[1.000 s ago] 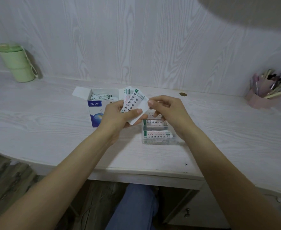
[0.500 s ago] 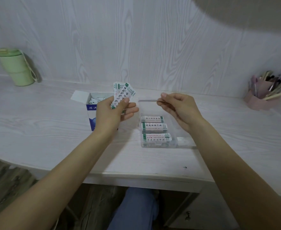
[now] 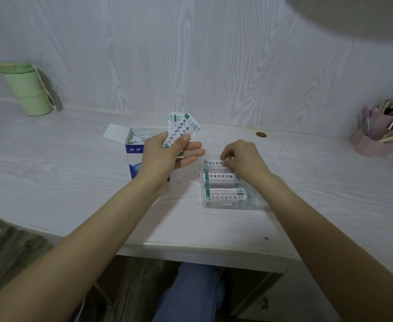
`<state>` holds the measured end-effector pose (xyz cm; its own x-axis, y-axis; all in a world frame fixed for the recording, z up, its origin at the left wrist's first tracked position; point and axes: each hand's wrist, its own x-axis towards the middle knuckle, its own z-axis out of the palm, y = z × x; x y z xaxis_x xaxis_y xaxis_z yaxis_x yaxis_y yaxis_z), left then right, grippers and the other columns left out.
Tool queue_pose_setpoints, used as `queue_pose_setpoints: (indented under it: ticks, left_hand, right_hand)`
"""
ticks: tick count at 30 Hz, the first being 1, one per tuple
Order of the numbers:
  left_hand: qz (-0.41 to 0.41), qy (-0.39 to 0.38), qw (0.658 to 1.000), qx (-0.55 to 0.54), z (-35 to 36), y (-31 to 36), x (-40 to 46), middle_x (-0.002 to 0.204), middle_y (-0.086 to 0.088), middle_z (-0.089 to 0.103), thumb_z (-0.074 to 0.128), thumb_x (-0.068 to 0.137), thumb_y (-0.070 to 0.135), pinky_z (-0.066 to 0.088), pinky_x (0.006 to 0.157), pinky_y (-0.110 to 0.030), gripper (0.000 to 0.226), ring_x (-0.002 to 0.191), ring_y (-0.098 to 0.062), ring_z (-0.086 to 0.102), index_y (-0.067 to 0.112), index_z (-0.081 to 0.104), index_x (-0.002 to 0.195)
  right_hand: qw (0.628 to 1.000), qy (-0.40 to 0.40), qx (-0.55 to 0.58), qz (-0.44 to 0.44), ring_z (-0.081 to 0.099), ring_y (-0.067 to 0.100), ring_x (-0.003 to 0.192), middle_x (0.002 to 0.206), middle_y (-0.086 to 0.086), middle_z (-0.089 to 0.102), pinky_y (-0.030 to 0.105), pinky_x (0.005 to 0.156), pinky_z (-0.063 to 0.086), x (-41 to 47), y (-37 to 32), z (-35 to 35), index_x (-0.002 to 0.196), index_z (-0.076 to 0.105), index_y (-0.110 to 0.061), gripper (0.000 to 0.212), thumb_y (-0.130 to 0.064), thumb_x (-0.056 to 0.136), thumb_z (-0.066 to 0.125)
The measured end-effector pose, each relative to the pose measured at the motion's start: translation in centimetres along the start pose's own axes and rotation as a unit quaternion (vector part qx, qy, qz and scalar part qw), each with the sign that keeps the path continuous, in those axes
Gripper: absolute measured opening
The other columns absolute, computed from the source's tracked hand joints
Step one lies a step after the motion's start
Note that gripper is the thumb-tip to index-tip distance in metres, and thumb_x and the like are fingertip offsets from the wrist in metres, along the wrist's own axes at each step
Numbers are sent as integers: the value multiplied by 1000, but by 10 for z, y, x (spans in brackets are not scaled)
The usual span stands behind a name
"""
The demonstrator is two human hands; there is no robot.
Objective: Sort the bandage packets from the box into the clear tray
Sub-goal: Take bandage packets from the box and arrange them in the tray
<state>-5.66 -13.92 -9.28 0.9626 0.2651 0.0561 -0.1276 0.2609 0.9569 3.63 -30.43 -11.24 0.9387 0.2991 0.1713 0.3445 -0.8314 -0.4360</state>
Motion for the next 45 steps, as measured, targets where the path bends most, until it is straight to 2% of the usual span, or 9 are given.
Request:
queue_pose_setpoints:
  ticks: [4, 13, 15, 17, 20, 26, 31, 35, 45]
  left_hand:
    - [-7, -3, 1000, 0, -1, -1, 1, 88, -13, 72, 55, 94, 12, 56, 62, -20, 21, 76, -19, 73, -1, 59, 111]
    - [-17, -20, 1000, 15, -1, 1, -3, 80, -10, 73, 57, 93, 10, 57, 61, -21, 9, 73, -19, 73, 5, 61, 99]
    - [-25, -35, 999, 26, 0, 1, -3, 78, -10, 73, 58, 92, 9, 57, 59, -20, 10, 72, -19, 73, 2, 62, 98]
    - [-30, -44, 998, 34, 0, 0, -4, 76, -10, 73, 61, 89, 7, 56, 57, -19, 10, 71, -20, 73, 1, 62, 98]
    - [-48, -65, 996, 39, 5, 0, -5, 79, -13, 73, 63, 87, 6, 57, 60, -21, 14, 71, -21, 73, 2, 63, 101]
    - [-65, -116, 991, 33, 12, 0, -11, 91, -20, 72, 50, 97, 21, 60, 69, -28, 28, 78, -26, 72, -1, 63, 108]
    - [-68, -56, 995, 37, 9, 3, -9, 90, -17, 73, 59, 90, 9, 59, 61, -25, 19, 78, -26, 72, -2, 66, 105]
    - [-58, -36, 996, 59, 7, 3, -8, 84, -11, 74, 67, 84, 7, 60, 62, -28, 14, 77, -23, 72, 3, 69, 97]
    - [-42, -95, 991, 89, 7, 12, -12, 88, -10, 74, 63, 86, 3, 56, 55, -21, 9, 74, -25, 73, 1, 68, 93]
  right_hand:
    - [998, -16, -54, 0, 63, 23, 86, 92, 5, 70, 34, 76, 52, 2, -3, -1, 89, 72, -13, 16, -2, 82, 64]
    - [992, -51, -114, 8, 63, 22, 82, 91, 5, 70, 29, 65, 46, 8, -5, -3, 87, 71, -16, 18, -3, 84, 59]
    - [998, 8, -55, -3, 63, 18, 83, 91, 1, 71, 30, 70, 49, 5, -5, -6, 88, 71, -16, 13, -11, 89, 59]
    - [987, 81, 135, -10, 63, 11, 77, 85, -2, 71, 23, 67, 47, -5, -12, -13, 87, 71, -16, 16, -24, 92, 58]
    - [918, 35, 394, -18, 65, 7, 68, 76, -4, 70, 19, 61, 49, -24, -29, -26, 89, 70, -15, 11, -25, 88, 65]
    - [903, 20, 428, -35, 64, 7, 64, 75, 5, 70, 17, 61, 51, -37, -34, -25, 84, 70, -11, 10, -4, 78, 74]
    - [898, 36, 436, -34, 68, 10, 68, 85, 8, 72, 16, 61, 52, -43, -34, -23, 95, 68, -12, 23, -2, 75, 76]
    - [889, 26, 456, -27, 64, 4, 59, 76, 3, 72, 13, 56, 46, -47, -38, -24, 101, 67, -10, 27, 2, 77, 73]
    - [875, 48, 478, 50, 57, 4, 55, 73, 3, 68, 16, 53, 46, -48, -27, -24, 88, 66, -9, 9, -7, 81, 72]
